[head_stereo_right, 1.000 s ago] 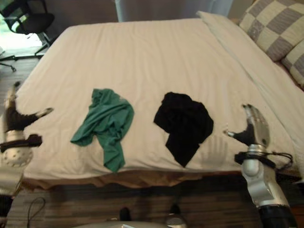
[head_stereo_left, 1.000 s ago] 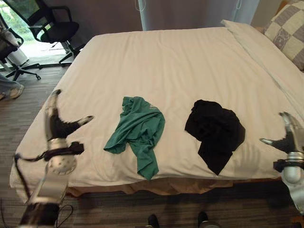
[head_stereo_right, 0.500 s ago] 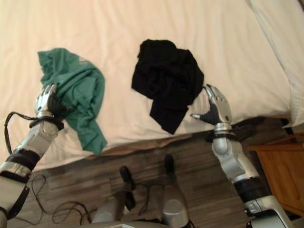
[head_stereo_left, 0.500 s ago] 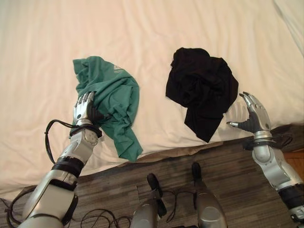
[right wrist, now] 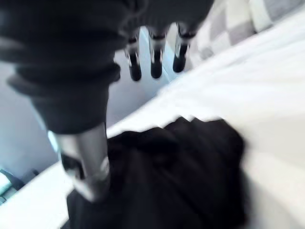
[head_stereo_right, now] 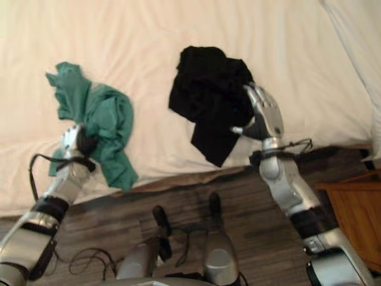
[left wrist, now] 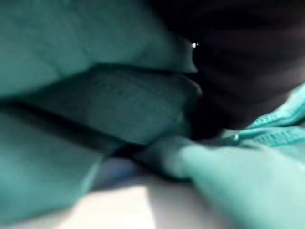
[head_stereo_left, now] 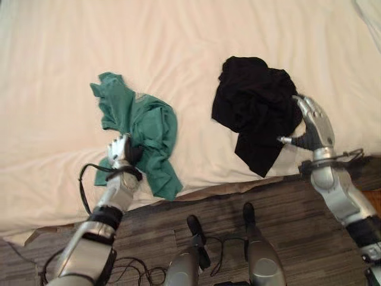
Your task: Tidy up the quilt and then pick up the clothes from the bed and put them into the laundry hamper.
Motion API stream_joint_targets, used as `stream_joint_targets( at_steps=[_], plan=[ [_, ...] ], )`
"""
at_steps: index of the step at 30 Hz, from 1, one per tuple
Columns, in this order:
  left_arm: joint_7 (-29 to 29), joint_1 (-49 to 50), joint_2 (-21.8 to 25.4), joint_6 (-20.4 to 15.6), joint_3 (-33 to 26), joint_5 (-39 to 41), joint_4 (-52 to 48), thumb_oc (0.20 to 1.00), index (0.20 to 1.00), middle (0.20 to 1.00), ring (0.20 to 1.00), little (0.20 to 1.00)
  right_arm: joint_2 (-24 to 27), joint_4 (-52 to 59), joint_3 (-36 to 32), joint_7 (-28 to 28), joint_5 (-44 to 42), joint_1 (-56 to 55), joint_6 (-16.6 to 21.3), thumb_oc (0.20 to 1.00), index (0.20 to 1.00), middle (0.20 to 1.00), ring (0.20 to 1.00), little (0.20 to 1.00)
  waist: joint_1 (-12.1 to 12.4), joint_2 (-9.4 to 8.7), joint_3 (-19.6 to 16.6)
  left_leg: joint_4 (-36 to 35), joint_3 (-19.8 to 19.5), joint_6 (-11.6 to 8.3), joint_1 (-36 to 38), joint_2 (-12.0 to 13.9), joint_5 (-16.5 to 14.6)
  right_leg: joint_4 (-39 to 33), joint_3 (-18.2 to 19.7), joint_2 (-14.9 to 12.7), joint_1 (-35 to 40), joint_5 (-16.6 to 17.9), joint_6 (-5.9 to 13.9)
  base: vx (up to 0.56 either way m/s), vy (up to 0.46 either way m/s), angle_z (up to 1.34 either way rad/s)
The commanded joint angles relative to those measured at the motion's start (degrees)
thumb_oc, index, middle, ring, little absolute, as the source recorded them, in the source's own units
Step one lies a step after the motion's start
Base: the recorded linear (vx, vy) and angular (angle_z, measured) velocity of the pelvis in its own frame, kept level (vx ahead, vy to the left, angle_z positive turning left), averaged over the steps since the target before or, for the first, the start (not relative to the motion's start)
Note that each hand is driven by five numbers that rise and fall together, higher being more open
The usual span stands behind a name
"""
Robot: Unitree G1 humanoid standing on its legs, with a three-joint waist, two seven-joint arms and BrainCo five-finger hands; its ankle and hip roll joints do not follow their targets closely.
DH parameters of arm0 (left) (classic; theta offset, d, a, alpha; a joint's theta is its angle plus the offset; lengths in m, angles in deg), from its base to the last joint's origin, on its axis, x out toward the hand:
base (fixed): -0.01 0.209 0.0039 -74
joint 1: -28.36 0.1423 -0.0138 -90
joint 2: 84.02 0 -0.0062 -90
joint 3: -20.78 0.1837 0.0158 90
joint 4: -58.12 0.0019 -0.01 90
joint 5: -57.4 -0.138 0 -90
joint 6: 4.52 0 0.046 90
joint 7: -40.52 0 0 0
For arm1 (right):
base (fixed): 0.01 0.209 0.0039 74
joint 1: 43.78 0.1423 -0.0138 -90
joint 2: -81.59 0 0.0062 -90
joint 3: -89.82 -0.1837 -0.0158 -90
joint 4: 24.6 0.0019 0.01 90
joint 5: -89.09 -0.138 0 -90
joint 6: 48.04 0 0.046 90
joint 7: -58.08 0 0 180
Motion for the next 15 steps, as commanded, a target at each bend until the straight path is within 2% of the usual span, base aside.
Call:
stream_joint_targets(
  at_steps=[1, 2, 6, 10, 11, 12, 15],
  plan=[
    [-3.3, 13.2, -1.6, -2.5, 2.6, 6.6, 1.6, 0.200, 0.200, 0.200, 0.200, 0.200, 0.4, -3.0, 1.9, 1.2, 0.4, 6.9, 0.3, 1.000, 1.000, 1.000, 1.000, 1.000, 4.7, -2.85, -2.0, -0.1, -0.9, -3.20, 0.4, 1.5, -4.4, 4.2, -1.5, -1.7, -3.7, -6.4, 2.45, 0.01, -0.058, 0.16],
    [-2.8, 16.7, -2.4, -3.0, 0.6, 10.3, 0.9, 0.200, 0.200, 0.200, 0.200, 0.200, 0.4, -7.0, 3.4, 1.1, 0.0, 9.5, -0.4, 1.000, 1.000, 1.000, 1.000, 1.000, 5.9, -2.46, -2.0, -0.1, -1.6, -3.27, 0.3, 1.5, -4.3, 4.2, -2.3, -1.8, -3.2, -6.6, 2.24, 0.03, -0.086, 0.21],
    [-3.4, 23.1, -3.0, -4.8, -2.8, 15.9, -2.3, 0.200, 0.200, 0.200, 0.200, 0.200, -0.5, -19.2, 7.3, -0.6, -1.7, 14.6, -2.0, 1.000, 1.000, 1.000, 1.000, 1.000, 8.3, -1.24, -2.1, -0.1, -3.7, -3.44, 0.1, 1.2, -3.8, 4.7, -3.6, -2.1, -2.4, -7.3, 1.78, 0.00, -0.080, 0.41],
    [-6.3, 26.0, -1.2, -7.5, -2.0, 18.2, -7.2, 0.200, 0.200, 0.200, 0.200, 0.200, -0.7, -38.2, 9.5, -2.6, -8.1, 22.8, -2.6, 1.000, 1.000, 1.000, 1.000, 1.000, 10.5, 0.79, -2.3, -0.1, -5.8, -3.74, -0.7, 0.4, -3.3, 5.4, -5.1, -2.8, -2.3, -7.5, 1.51, -0.03, -0.026, 0.26],
    [-6.3, 26.1, -1.2, -7.4, -2.1, 18.3, -7.2, 0.200, 0.200, 0.200, 0.200, 0.200, -0.7, -38.6, 9.7, -2.5, -8.2, 23.2, -2.4, 1.000, 1.000, 1.000, 1.000, 1.000, 10.4, 0.82, -2.2, -0.1, -5.8, -3.74, -0.8, 0.4, -3.3, 5.4, -5.2, -2.8, -2.3, -7.5, 1.50, -0.04, -0.010, 0.26],
    [-7.7, 26.0, -0.5, -8.7, -1.2, 20.9, -8.4, 0.200, 0.200, 0.200, 0.200, 0.200, -0.9, -49.0, 11.1, -3.7, -10.6, 27.6, -2.6, 1.000, 1.000, 1.000, 1.000, 1.000, 11.2, 1.90, -2.2, -0.1, -6.8, -3.93, -1.3, 0.0, -2.8, 5.5, -6.2, -3.0, -2.2, -7.5, 1.48, -0.04, 0.001, 0.26],
    [-9.9, 26.3, 1.0, -10.1, -0.1, 24.8, -12.4, 0.200, 0.200, 0.200, 0.200, 0.200, 0.4, -61.0, 11.3, -5.0, -12.7, 30.8, -3.8, 1.000, 1.000, 1.000, 1.000, 1.000, 11.9, 3.21, -2.1, -0.1, -7.8, -4.17, -2.1, -0.5, -2.3, 5.4, -7.4, -3.4, -2.0, -7.3, 1.67, -0.03, 0.019, 0.33]
  ],
)
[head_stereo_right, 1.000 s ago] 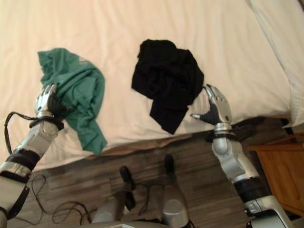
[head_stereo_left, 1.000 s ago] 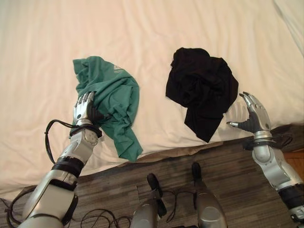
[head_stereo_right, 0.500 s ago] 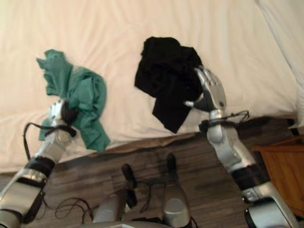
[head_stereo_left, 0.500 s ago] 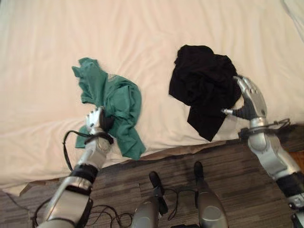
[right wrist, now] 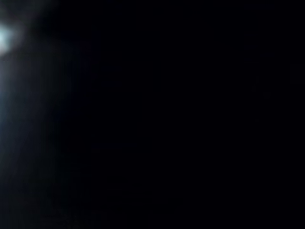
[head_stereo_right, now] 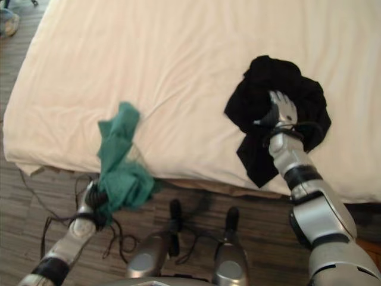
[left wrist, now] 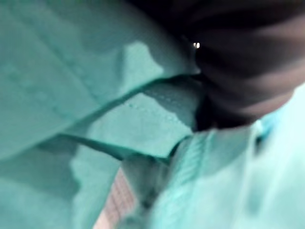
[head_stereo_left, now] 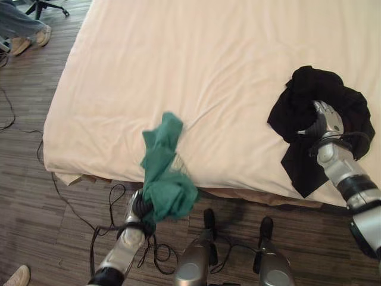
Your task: Tidy up the quilt and then pick up the clothes from the bed and put them into the laundry hamper.
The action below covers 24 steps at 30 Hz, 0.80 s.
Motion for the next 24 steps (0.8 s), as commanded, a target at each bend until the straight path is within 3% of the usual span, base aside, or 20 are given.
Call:
stream_joint_targets(
  at_steps=[1, 2, 3, 8, 13, 14, 16, 24],
  plan=[
    [-2.4, 0.1, 5.8, -3.0, 1.8, 6.5, -5.4, 0.200, 0.200, 0.200, 0.200, 0.200, 3.6, -9.7, 2.0, -1.4, -4.1, 4.7, -2.6, 1.000, 1.000, 1.000, 1.000, 1.000, 2.0, -1.27, -0.7, -0.2, 0.3, -4.47, -0.3, 0.4, -3.9, 5.3, 0.7, -2.8, -5.3, -5.7, 2.28, -0.02, 0.040, 0.32],
    [-3.3, 0.6, 6.0, -3.4, 2.2, 7.2, -6.9, 0.200, 0.200, 0.200, 0.200, 0.200, 4.4, -11.5, 0.9, -1.8, -5.2, 4.4, -2.9, 0.545, 0.545, 0.545, 0.545, 0.545, 2.1, -0.93, -0.7, -0.2, 0.2, -4.49, -0.4, 0.3, -3.8, 5.2, 0.4, -3.0, -5.2, -5.7, 2.39, -0.01, 0.046, 0.31],
    [-4.3, 1.2, 6.5, -3.3, 2.4, 7.7, -8.9, 0.200, 0.200, 0.200, 0.200, 0.200, 5.1, -12.9, -0.9, -2.0, -6.9, 3.6, -3.1, 0.200, 0.200, 0.200, 0.200, 0.200, 2.0, -0.78, -0.9, -0.2, 0.0, -4.51, -0.4, 0.2, -4.0, 5.0, 0.1, -3.1, -4.8, -5.6, 2.54, 0.00, 0.050, 0.25],
    [-8.7, 2.7, 7.7, -2.9, 3.2, 6.3, -11.8, 0.200, 0.200, 0.200, 0.200, 0.200, 4.3, -8.9, -5.5, -4.1, -10.0, -6.5, -1.5, 0.200, 0.200, 0.200, 0.200, 0.200, 0.5, -2.43, -2.0, -0.2, 1.2, -4.04, 0.0, 0.4, -5.0, 3.5, 0.4, -3.0, -4.0, -5.3, 3.03, 0.02, 0.049, 0.13],
    [-10.5, 2.5, 7.8, -0.8, 0.9, 2.0, -9.5, 0.200, 0.200, 0.200, 0.200, 0.200, -1.8, 10.4, -16.2, -4.3, -14.4, -30.2, 1.5, 0.200, 0.200, 0.200, 0.200, 0.200, -3.1, -6.79, -3.7, -0.2, 3.8, -3.05, 3.0, 0.7, -7.4, 2.7, 2.6, -2.5, -2.6, -5.2, 3.47, 0.06, 0.044, -0.04],
    [-10.5, 2.5, 7.9, -0.8, 1.0, 2.0, -9.5, 0.200, 0.200, 0.200, 0.200, 0.200, -1.8, 10.7, -16.4, -4.3, -14.3, -30.5, 1.4, 0.200, 0.200, 0.200, 0.200, 0.200, -3.0, -6.86, -3.8, -0.2, 3.8, -3.02, 2.8, 0.7, -7.3, 2.6, 2.7, -2.5, -2.7, -5.0, 3.44, 0.09, 0.068, -0.32],
    [-11.9, 3.3, 7.2, 0.5, -2.1, -1.0, -7.4, 0.200, 0.200, 0.200, 0.200, 0.200, -8.5, 22.6, -21.0, -8.7, -16.6, -47.0, 4.3, 0.200, 0.200, 0.200, 0.200, 0.200, -6.4, -9.80, -5.8, -0.2, 6.3, -2.51, 5.7, 1.0, -9.1, 2.1, 4.4, -2.1, -1.6, -4.6, 3.99, 0.11, 0.105, -0.43],
    [-10.0, 5.0, 2.3, 2.0, -5.5, -2.0, -0.2, 0.200, 0.200, 0.200, 0.200, 0.200, -18.1, 26.0, -19.6, -17.9, -24.6, -61.0, 6.0, 0.200, 0.200, 0.200, 0.200, 0.200, -9.4, -13.23, -8.6, -0.2, 10.2, -1.86, 10.2, 1.3, -10.8, 3.2, 7.8, -1.8, -0.6, -4.0, 4.95, 0.03, 0.092, -0.48]
  ],
)
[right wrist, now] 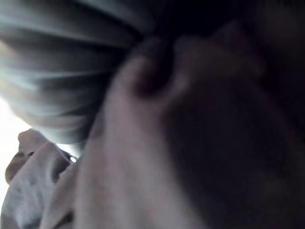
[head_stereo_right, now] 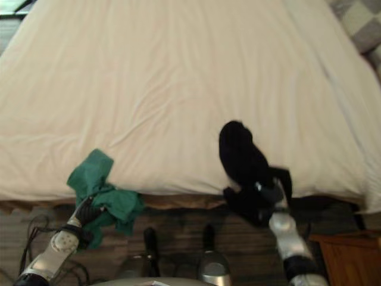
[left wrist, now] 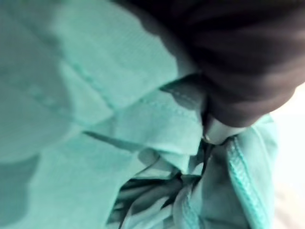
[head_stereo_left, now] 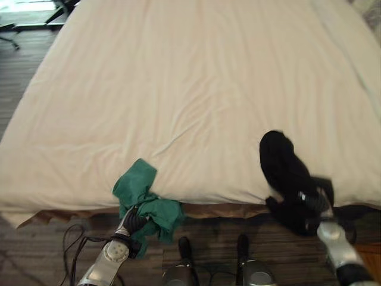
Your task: Tidy up the quilt and then pick up the clothes from the bed and put them into the laundry hamper.
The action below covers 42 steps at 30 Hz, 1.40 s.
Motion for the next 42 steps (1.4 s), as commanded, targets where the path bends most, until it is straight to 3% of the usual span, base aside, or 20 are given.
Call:
stream_joint_targets(
  at_steps=[1, 8, 11, 14, 18, 20, 21, 23, 26, 28, 30, 31, 32, 33, 35, 36, 37, 38, 40, 42],
  plan=[
    [2.1, -1.8, -1.8, -0.4, -1.6, -3.1, 2.5, 0.200, 0.200, 0.200, 0.200, 0.200, -1.2, -1.2, 4.5, -5.5, -4.2, -5.2, 0.8, 0.200, 0.200, 0.200, 0.200, 0.200, -1.4, -0.61, -0.5, 0.2, 2.3, -0.95, 3.3, 1.4, -6.5, 3.8, 1.0, -1.2, -3.4, -3.7, 4.25, -0.01, 0.054, -0.42],
    [3.4, -3.4, -5.8, -0.4, -0.6, -0.9, 7.9, 0.200, 0.200, 0.200, 0.200, 0.200, -2.6, -4.9, 10.5, -5.9, -0.8, -1.5, 0.3, 0.200, 0.200, 0.200, 0.200, 0.200, -0.5, -0.55, -0.8, 0.2, 0.5, -0.38, 3.5, 0.8, -6.5, 6.4, 1.7, -0.9, -3.2, -4.2, 4.27, -0.04, 0.031, -0.01],
    [4.7, -6.3, -7.3, -0.4, 0.9, 1.2, 12.4, 0.200, 0.200, 0.200, 0.200, 0.200, -2.1, -5.0, 15.3, -5.2, 1.4, 4.2, 0.2, 0.200, 0.200, 0.200, 0.200, 0.200, 0.3, 1.24, -0.1, 0.2, -3.9, 0.47, 1.1, -0.1, -5.1, 9.6, 12.0, 4.4, -4.4, -8.5, 2.66, -0.14, 0.006, 0.23],
    [6.1, -8.3, -7.9, -0.6, 1.6, 1.3, 15.7, 0.200, 0.200, 0.200, 0.200, 0.200, -1.8, -5.6, 18.4, -4.7, 1.5, 8.5, 0.2, 0.200, 0.200, 0.200, 0.200, 0.200, 2.9, 2.11, -0.2, 0.2, -8.6, 0.69, -1.1, -1.7, -3.9, 6.8, 13.0, 5.3, -2.9, -9.7, 0.32, -0.09, -0.141, 0.97],
    [8.2, -8.3, -9.9, -1.6, 0.8, 4.7, 14.4, 0.200, 0.200, 0.200, 0.200, 0.200, 0.2, -5.4, 20.2, -3.3, 1.3, 13.6, 0.5, 0.200, 0.200, 0.200, 0.200, 0.200, 7.2, 4.05, 1.4, 0.2, -13.5, -0.79, -5.6, -3.1, -0.1, 1.8, 6.9, 4.3, -1.0, -9.4, -0.46, -0.18, -0.156, 1.14],
    [8.2, -9.0, -10.5, -1.4, 0.8, 4.8, 13.6, 0.200, 0.200, 0.200, 0.200, 0.200, 1.8, -6.3, 19.8, -2.5, 2.7, 14.5, 0.5, 0.200, 0.200, 0.200, 0.200, 0.200, 7.9, 4.74, 3.1, 3.8, -7.1, -2.12, -9.1, -1.7, 1.0, 1.4, 0.7, 2.3, -0.8, -9.8, -0.34, -0.32, -0.047, 1.18],
    [8.2, -9.0, -10.5, -1.4, 0.8, 4.8, 13.6, 0.200, 0.200, 0.200, 0.200, 0.200, 1.8, -6.3, 19.8, -2.5, 2.7, 14.6, 0.5, 0.200, 0.200, 0.200, 0.200, 0.200, 7.9, 4.79, 3.0, 3.9, -7.1, -2.13, -9.3, -1.7, 1.0, 1.4, 0.7, 2.4, -1.0, -9.7, -0.37, -0.26, -0.036, 1.61],
    [8.8, -8.1, -10.0, -1.1, -1.1, 4.9, 13.7, 0.200, 0.200, 0.200, 0.200, 0.200, 1.6, -8.1, 19.7, -1.9, 4.9, 14.1, -0.5, 0.200, 0.200, 0.200, 0.200, 0.200, 8.3, 3.70, 2.3, 10.4, 5.2, -2.51, -7.1, 4.2, -3.6, 0.2, -9.9, -1.2, 1.9, -9.4, 0.30, -0.21, -0.084, 2.10],
    [9.4, -7.0, -10.2, -0.8, -2.6, 5.3, 14.6, 0.200, 0.200, 0.200, 0.200, 0.200, 1.3, -7.7, 19.0, -2.1, 5.7, 12.2, -0.9, 0.200, 0.200, 0.200, 0.200, 0.200, 8.0, 2.95, 1.6, 13.4, 7.3, -3.05, -4.9, 7.2, -5.4, 0.5, -15.0, -3.1, 3.9, -9.0, 0.17, -0.11, 0.030, 2.06],
    [11.9, -6.5, -12.0, -0.4, -4.8, 8.1, 17.7, 0.200, 0.200, 0.200, 0.200, 0.200, 0.3, -7.6, 15.8, -0.7, 5.1, 8.7, -1.3, 0.200, 0.200, 0.200, 0.200, 0.200, 7.0, 2.74, -1.0, 11.8, 12.8, -3.99, 0.3, 11.5, -5.1, 1.4, -21.9, -5.4, 5.8, -8.8, 0.53, -0.13, 0.160, 1.71],
    [11.9, -5.4, -13.2, -0.1, -4.7, 8.9, 19.0, 0.200, 0.200, 0.200, 0.200, 0.200, -0.3, -7.9, 14.2, 0.0, 4.1, 6.7, -1.6, 0.200, 0.200, 0.200, 0.200, 0.200, 7.0, 3.45, -1.9, 9.6, 11.6, -4.02, 1.7, 10.5, -5.0, 1.4, -22.5, -5.5, 6.9, -9.0, 0.58, 0.10, 0.286, 1.90],
    [12.3, -6.4, -14.1, 0.3, -4.2, 9.6, 20.1, 0.200, 0.200, 0.200, 0.200, 0.200, -1.3, -7.5, 11.2, 1.3, 3.1, 5.2, -1.7, 0.200, 0.200, 0.200, 0.200, 0.200, 7.1, 3.68, -2.7, 5.7, 8.8, -4.05, 2.2, 8.1, -4.3, 5.8, -25.0, -8.3, 7.1, -7.9, 0.99, 0.13, 0.372, 1.88],
    [12.3, -6.4, -14.1, 0.3, -4.2, 9.6, 20.1, 0.200, 0.200, 0.200, 0.200, 0.200, -1.3, -7.5, 11.2, 1.3, 3.1, 5.2, -1.7, 0.200, 0.200, 0.200, 0.200, 0.200, 7.1, 3.68, -2.7, 5.7, 8.8, -4.05, 2.2, 8.1, -4.3, 5.8, -25.0, -8.3, 7.1, -7.9, 0.99, 0.14, 0.605, 2.11],
    [12.5, -7.7, -13.9, 0.5, -2.9, 8.4, 21.7, 0.200, 0.200, 0.200, 0.200, 0.200, -3.0, -8.5, 8.2, 3.1, 0.5, 4.7, -1.8, 0.200, 0.200, 0.200, 0.200, 0.200, 4.9, 4.38, -1.5, 1.2, 3.9, -0.83, 3.2, 3.4, -5.3, 18.6, -21.2, -12.3, 2.7, -5.1, 2.58, 0.08, 0.388, 1.63],
    [12.5, -7.9, -13.9, 0.5, -2.9, 8.4, 21.8, 0.200, 0.200, 0.200, 0.200, 0.200, -3.0, -8.6, 8.2, 3.1, 0.5, 4.8, -1.7, 0.200, 0.200, 0.200, 0.200, 0.200, 5.0, 4.23, -1.5, 1.1, 3.9, -0.68, 3.2, 3.1, -5.3, 19.3, -20.9, -12.7, 2.2, -5.4, 2.75, 0.06, 0.283, 2.33],
    [12.7, -8.9, -14.0, 0.3, -2.3, 8.1, 22.8, 0.200, 0.200, 0.200, 0.200, 0.200, -3.0, -9.6, 7.4, 4.0, -0.9, 6.0, -1.9, 0.200, 0.200, 0.200, 0.200, 0.200, 2.9, 5.32, -1.1, 0.8, 0.2, 0.19, 3.3, 2.2, -4.6, 20.0, -6.8, -4.9, -3.1, -9.4, 1.41, 0.10, 0.220, 2.25],
    [12.7, -9.1, -14.0, 0.3, -2.0, 7.3, 23.5, 0.200, 0.200, 0.200, 0.200, 0.200, -3.0, -10.3, 6.8, 4.4, -1.2, 5.5, -1.7, 0.200, 0.200, 0.200, 0.200, 0.200, 2.5, 5.78, -1.0, 0.6, -1.7, 0.39, 3.6, 1.5, -4.7, 19.2, -1.9, -1.7, -3.9, -11.8, 1.94, 0.10, 0.217, 1.35],
    [12.7, -9.1, -14.0, 0.3, -2.0, 7.3, 23.5, 0.200, 0.200, 0.200, 0.200, 0.200, -3.0, -10.3, 6.8, 4.4, -1.2, 5.5, -1.7, 0.200, 0.200, 0.200, 0.200, 0.200, 2.6, 5.83, -1.1, 0.6, -1.7, 0.37, 3.5, 1.6, -4.7, 19.1, -1.9, -1.6, -4.0, -11.7, 1.90, 0.13, 0.080, 0.91],
    [12.6, -10.8, -13.7, 0.6, 0.8, 2.5, 26.1, 0.200, 0.200, 0.200, 0.200, 0.200, -1.4, -10.9, 4.2, 5.1, -3.0, 3.1, -0.9, 0.200, 0.200, 0.200, 0.200, 0.200, 1.6, 5.98, -0.8, 0.2, -7.3, 1.19, 3.7, -1.4, -5.7, 10.8, 5.6, 2.7, -4.5, -12.0, 0.83, 0.13, 0.032, 1.51],
    [13.3, -12.4, -14.0, 0.2, 0.8, 2.8, 26.6, 0.200, 0.200, 0.200, 0.200, 0.200, -1.7, -13.1, 2.7, 5.5, -4.0, 2.3, -0.7, 0.200, 0.200, 0.200, 0.200, 0.200, 2.4, 5.59, -1.4, 0.3, -9.3, 1.49, 4.2, -2.9, -6.2, 6.3, 6.8, 2.0, -1.7, -9.6, 2.04, 0.10, 0.004, 1.66]
  ],
)
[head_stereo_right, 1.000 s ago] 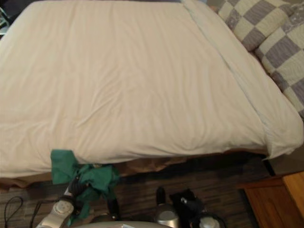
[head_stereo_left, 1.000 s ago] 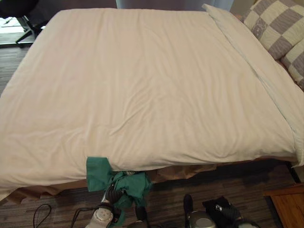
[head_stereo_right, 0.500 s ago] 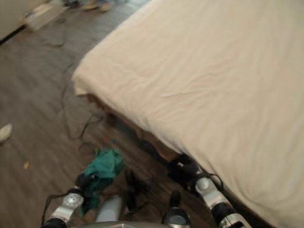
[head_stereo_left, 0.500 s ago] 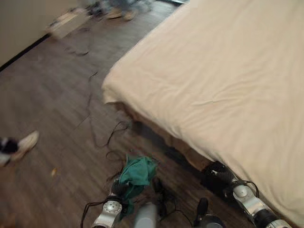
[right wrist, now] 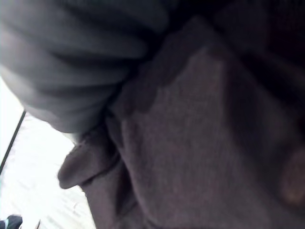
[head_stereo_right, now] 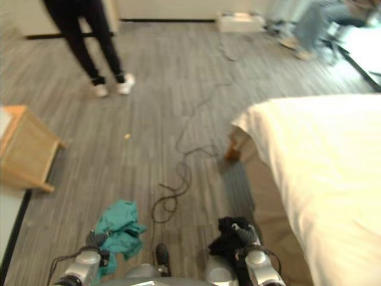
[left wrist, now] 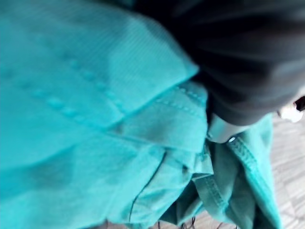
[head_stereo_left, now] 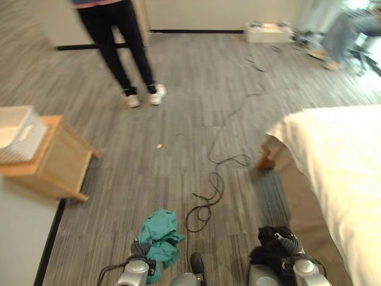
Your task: Tidy up the quilt and then pick up the clothes from the bed and put them into the laundry hamper.
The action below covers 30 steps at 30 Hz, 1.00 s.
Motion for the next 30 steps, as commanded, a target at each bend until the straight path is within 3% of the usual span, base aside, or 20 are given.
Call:
stream_joint_targets(
  at_steps=[1, 5, 6, 12, 15, 16, 17, 18, 19, 22, 23, 24, 25, 26, 27, 29, 30],
  plan=[
    [1.6, -2.2, -0.6, -1.8, -1.0, -3.0, -2.5, 0.200, 0.200, 0.200, 0.200, 0.200, 2.8, -0.7, -4.0, 2.0, -2.3, 0.2, 1.5, 0.200, 0.200, 0.200, 0.200, 0.200, 0.2, 0.87, 1.6, 0.1, -1.6, -5.53, 1.1, 4.5, -8.1, -10.4, -4.3, -0.9, 7.9, 5.9, 1.00, 0.08, -0.009, 1.90],
    [2.0, -2.2, -1.0, -2.4, -2.2, -1.2, -2.6, 0.200, 0.200, 0.200, 0.200, 0.200, 3.4, -3.5, -3.4, 2.6, 0.4, 0.6, 0.7, 0.200, 0.200, 0.200, 0.200, 0.200, 1.6, 0.89, -0.7, 0.0, -1.0, -5.87, 1.6, 4.5, -8.5, -14.0, -6.9, -1.8, 10.4, 8.1, 1.77, 0.09, 0.003, 0.33],
    [-0.7, -4.6, -1.3, -0.8, 0.5, -2.7, 5.2, 0.200, 0.200, 0.200, 0.200, 0.200, 3.5, -17.2, 3.5, -1.7, 5.0, 6.4, -2.2, 0.200, 0.200, 0.200, 0.200, 0.200, 4.0, -1.12, 1.2, 0.0, -6.0, -4.18, 3.4, 1.9, -8.9, -11.2, -5.2, 0.8, 12.8, 5.6, -0.52, 0.05, -0.024, -0.18],
    [-0.9, -3.8, -1.5, -0.7, 0.1, -2.7, 6.4, 0.200, 0.200, 0.200, 0.200, 0.200, 3.9, -16.3, 3.9, -1.9, 5.8, 6.8, -2.3, 0.200, 0.200, 0.200, 0.200, 0.200, 4.0, -0.65, 1.5, 0.0, -6.4, -4.88, 3.9, 2.6, -9.0, -9.3, -5.9, 1.2, 12.4, 4.1, -1.34, 0.09, -0.093, 0.03],
    [-2.0, -3.8, -1.6, -0.5, 0.0, -2.9, 8.2, 0.200, 0.200, 0.200, 0.200, 0.200, 4.3, -15.9, 3.5, -2.8, 3.7, 7.4, -1.8, 0.200, 0.200, 0.200, 0.200, 0.200, 4.2, -0.81, 1.8, 1.5, -6.7, -6.40, 5.1, 3.6, -9.3, -11.9, -7.0, 1.4, 13.9, 4.2, -2.20, 0.15, -0.176, 0.04],
    [-2.6, -4.0, -1.7, -0.3, 0.1, -3.3, 9.4, 0.200, 0.200, 0.200, 0.200, 0.200, 5.0, -15.8, 3.5, -3.5, 2.8, 7.7, -1.5, 0.200, 0.200, 0.200, 0.200, 0.200, 4.7, -1.57, 3.2, 11.3, -6.2, -7.58, 1.0, 3.6, -8.9, -13.1, -7.9, 1.1, 15.7, 3.9, -3.12, 0.10, -0.206, 0.08],
    [-2.5, -4.5, -1.8, -0.1, 0.3, -3.6, 9.7, 0.200, 0.200, 0.200, 0.200, 0.200, 5.6, -15.4, 3.5, -3.3, 2.6, 8.0, -1.4, 0.200, 0.200, 0.200, 0.200, 0.200, 5.0, -2.25, 4.4, 19.1, -5.5, -8.82, -3.6, 4.1, -6.2, -13.6, -8.7, 0.7, 16.7, 3.7, -3.81, 0.10, -0.207, 0.14],
    [-2.5, -4.5, -1.8, -0.1, 0.3, -3.6, 9.7, 0.200, 0.200, 0.200, 0.200, 0.200, 5.6, -15.5, 3.5, -3.3, 2.6, 8.0, -1.4, 0.200, 0.200, 0.200, 0.200, 0.200, 4.8, -2.15, 4.3, 19.7, -5.7, -8.85, -4.1, 4.2, -6.5, -13.6, -8.9, 0.8, 16.6, 3.7, -3.84, 0.15, -0.230, 0.37],
    [-2.0, -4.7, -2.0, 0.6, 0.4, -4.2, 10.2, 0.200, 0.200, 0.200, 0.200, 0.200, 6.2, -14.8, 3.4, -3.3, 2.4, 7.9, -1.7, 0.200, 0.200, 0.200, 0.200, 0.200, 5.6, -3.46, 5.5, 28.3, -2.4, -8.64, -10.6, 5.9, -4.0, -14.0, -10.3, 0.3, 18.3, 2.4, -5.00, 0.28, -0.215, 0.46],
    [-2.0, -3.7, -2.8, 0.8, -0.2, -4.8, 10.4, 0.200, 0.200, 0.200, 0.200, 0.200, 6.5, -13.7, 3.9, -3.6, 3.1, 7.3, -2.0, 0.200, 0.200, 0.200, 0.200, 0.200, 6.9, -4.05, 4.6, 23.7, 3.8, -6.72, -15.6, 5.3, -7.3, -15.8, -11.6, 0.2, 21.7, -0.4, -4.41, 0.37, -0.110, 0.16],
    [-2.0, -3.6, -2.8, 0.8, -0.2, -4.8, 10.3, 0.200, 0.200, 0.200, 0.200, 0.200, 6.5, -13.7, 3.9, -3.6, 3.1, 7.2, -2.0, 0.200, 0.200, 0.200, 0.200, 0.200, 6.9, -4.18, 4.5, 23.6, 3.9, -6.63, -15.4, 5.2, -7.4, -15.8, -11.5, 0.0, 21.8, -0.5, -4.31, 0.54, 0.034, -0.16],
    [-2.1, -2.0, -3.0, 0.8, -0.8, -5.2, 9.4, 0.200, 0.200, 0.200, 0.200, 0.200, 6.6, -13.4, 4.0, -3.7, 4.2, 6.8, -1.9, 0.200, 0.200, 0.200, 0.200, 0.200, 7.8, -3.89, 3.4, 15.6, 8.0, -6.19, -15.8, 3.7, -6.2, -15.7, -11.9, 0.5, 23.7, -2.4, -3.65, 0.39, 0.031, -0.16],
    [-2.1, -2.0, -3.0, 0.8, -0.8, -5.2, 9.4, 0.200, 0.200, 0.200, 0.200, 0.200, 6.6, -13.4, 4.0, -3.7, 4.2, 6.8, -1.9, 0.200, 0.200, 0.200, 0.200, 0.200, 7.8, -3.91, 3.5, 15.6, 8.0, -6.19, -15.7, 3.7, -6.2, -15.7, -11.9, 0.5, 23.7, -2.4, -3.64, 0.82, 0.054, -0.26],
    [-2.4, -1.1, -2.9, 1.0, -1.1, -5.7, 9.3, 0.200, 0.200, 0.200, 0.200, 0.200, 6.5, -14.3, 3.9, -3.6, 4.8, 7.3, -2.0, 0.200, 0.200, 0.200, 0.200, 0.200, 9.4, -4.22, 2.2, 11.4, 9.5, -6.66, -17.3, 3.4, -5.9, -15.2, -12.5, 0.5, 26.1, -4.4, -2.82, 0.67, 0.051, -0.09],
    [-2.9, -0.7, -2.5, 1.0, -1.4, -5.8, 9.7, 0.200, 0.200, 0.200, 0.200, 0.200, 5.6, -15.2, 3.5, -4.3, 4.1, 7.7, -2.1, 0.200, 0.200, 0.200, 0.200, 0.200, 10.5, -4.82, 1.3, 10.3, 9.3, -5.70, -16.6, 3.2, -5.1, -12.9, -12.5, 0.4, 26.6, -4.6, -2.34, 0.83, 0.082, 0.19],
    [-3.2, -1.3, -2.6, 1.4, -1.2, -5.7, 10.5, 0.200, 0.200, 0.200, 0.200, 0.200, 4.2, -17.0, 2.9, -4.7, 2.6, 8.0, -1.7, 0.200, 0.200, 0.200, 0.200, 0.200, 10.5, -5.05, 0.9, 8.4, 8.1, -3.23, -13.6, 1.5, -5.6, -2.6, -12.9, 0.2, 23.8, -1.5, -0.34, 0.41, 0.097, 0.15],
    [-3.2, -1.3, -2.6, 1.4, -1.2, -5.7, 10.5, 0.200, 0.200, 0.200, 0.200, 0.200, 4.2, -17.0, 2.9, -4.7, 2.6, 8.0, -1.7, 0.200, 0.200, 0.200, 0.200, 0.200, 10.5, -5.08, 0.9, 8.3, 8.2, -3.21, -13.6, 1.4, -5.6, -2.5, -12.9, 0.1, 23.8, -1.6, -0.32, 0.48, 0.150, 0.17]
  ],
)
